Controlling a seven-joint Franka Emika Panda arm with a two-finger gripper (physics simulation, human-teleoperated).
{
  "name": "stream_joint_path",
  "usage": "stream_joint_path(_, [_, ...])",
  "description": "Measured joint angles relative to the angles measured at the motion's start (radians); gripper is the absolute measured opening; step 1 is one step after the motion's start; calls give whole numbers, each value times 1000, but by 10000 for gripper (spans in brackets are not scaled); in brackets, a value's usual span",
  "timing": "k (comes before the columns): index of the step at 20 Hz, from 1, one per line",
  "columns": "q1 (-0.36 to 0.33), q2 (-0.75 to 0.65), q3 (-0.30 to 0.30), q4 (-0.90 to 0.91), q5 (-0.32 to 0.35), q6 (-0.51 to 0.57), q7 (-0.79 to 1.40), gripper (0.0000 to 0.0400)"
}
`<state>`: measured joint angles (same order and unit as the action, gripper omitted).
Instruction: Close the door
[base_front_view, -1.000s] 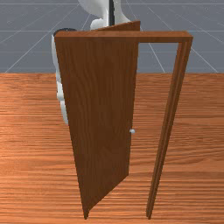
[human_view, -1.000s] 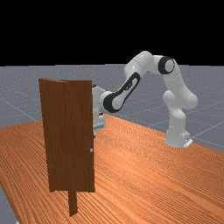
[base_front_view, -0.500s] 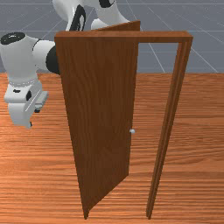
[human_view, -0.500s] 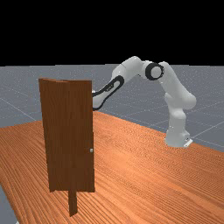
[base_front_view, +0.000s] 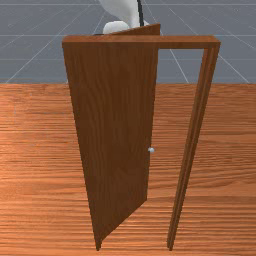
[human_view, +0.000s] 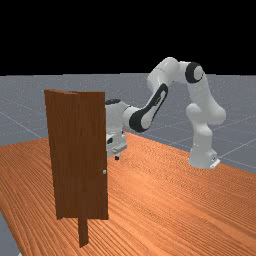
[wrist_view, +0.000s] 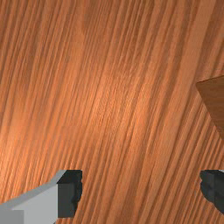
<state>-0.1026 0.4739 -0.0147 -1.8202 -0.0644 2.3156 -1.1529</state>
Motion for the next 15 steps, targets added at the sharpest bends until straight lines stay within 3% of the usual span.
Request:
stream_joint_path(1, [57, 47, -36, 100, 15, -149, 231, 400])
stream_joint_path(2, [65, 52, -32, 111, 15, -165, 237, 400])
stream_joint_path(5, [72, 63, -32, 112, 22, -82, 266, 400])
stream_joint_path(7, [81, 251, -47, 443, 49, -229, 384, 400])
stream_joint_path(8, [69, 250, -27, 430, 28, -213, 258, 400])
stream_joint_path(11, [69, 250, -27, 430, 29, -213, 258, 400])
stream_joint_path(14, [55, 506, -15, 888, 20, -436, 160, 400])
stream_joint_path(15, [58, 509, 4, 882, -1, -426, 64, 400])
